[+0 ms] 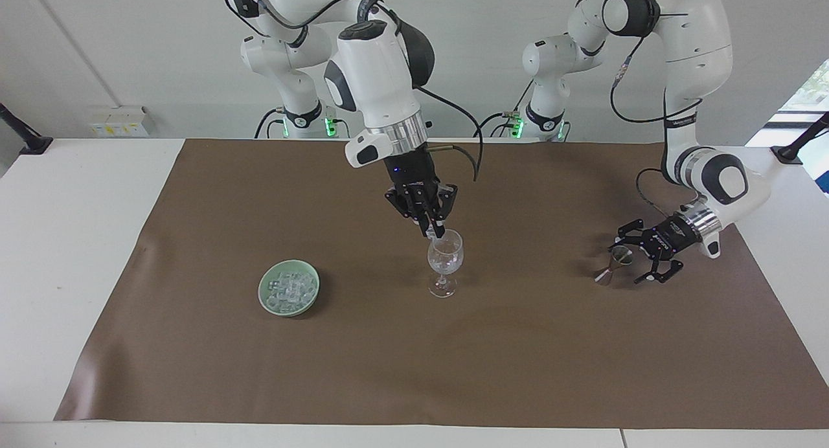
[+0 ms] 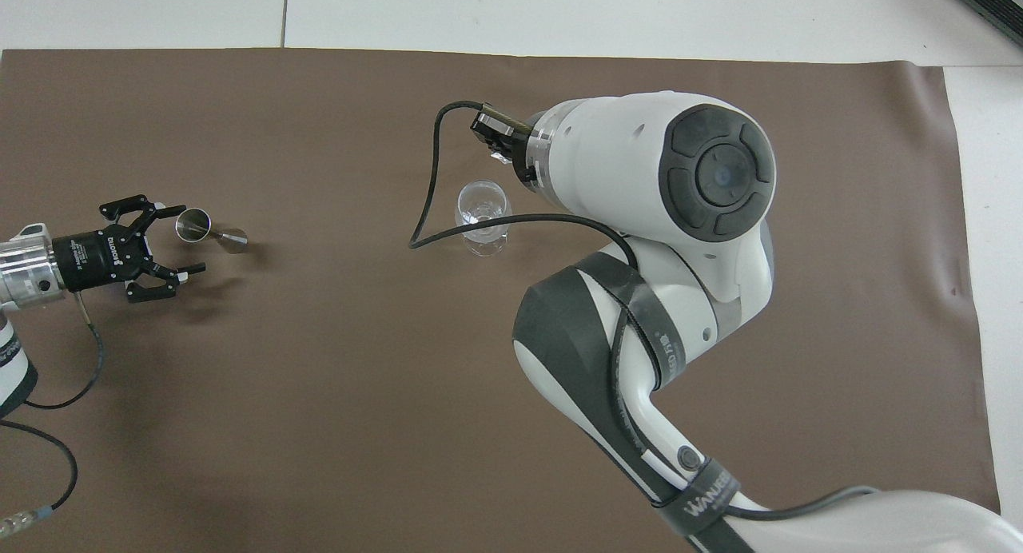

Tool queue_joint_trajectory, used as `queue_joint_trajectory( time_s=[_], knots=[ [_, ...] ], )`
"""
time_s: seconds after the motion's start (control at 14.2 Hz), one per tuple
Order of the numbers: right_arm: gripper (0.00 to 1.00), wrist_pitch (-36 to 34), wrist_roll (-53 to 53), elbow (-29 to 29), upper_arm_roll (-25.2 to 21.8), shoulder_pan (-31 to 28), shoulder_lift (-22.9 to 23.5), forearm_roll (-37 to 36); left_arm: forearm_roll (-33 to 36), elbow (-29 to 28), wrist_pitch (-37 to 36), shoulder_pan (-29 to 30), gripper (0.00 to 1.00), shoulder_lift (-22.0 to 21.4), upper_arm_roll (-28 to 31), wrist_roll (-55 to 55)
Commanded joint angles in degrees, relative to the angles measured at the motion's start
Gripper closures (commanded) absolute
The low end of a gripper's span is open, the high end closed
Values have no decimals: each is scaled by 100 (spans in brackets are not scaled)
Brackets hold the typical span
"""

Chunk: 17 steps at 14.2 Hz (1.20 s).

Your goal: Pour wine and add ice with both arms

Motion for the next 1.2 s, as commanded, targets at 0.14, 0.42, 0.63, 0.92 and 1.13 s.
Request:
queue_joint_trajectory(
  time_s=[0.14, 0.42, 0.63, 0.92, 1.13],
  knots=[
    [100, 107, 164, 33, 15, 152, 130, 75, 1261, 840, -409, -23, 0, -159, 199, -30],
    [100, 142, 199, -213, 15, 240, 139, 5, 1957, 1306, -584, -68, 0, -476, 207, 40],
    [100, 98, 155, -485, 15, 214, 69, -4, 2431, 1658, -717, -181, 0, -608, 251, 698],
    [100, 80, 32, -688, 15, 144, -28, -4, 3038, 2044, -734, -427, 0, -810, 269, 1006],
    [100, 124, 23, -680, 15, 126, -19, 5, 3591, 2378, -734, -542, 0, -1003, 182, 1174]
  ],
)
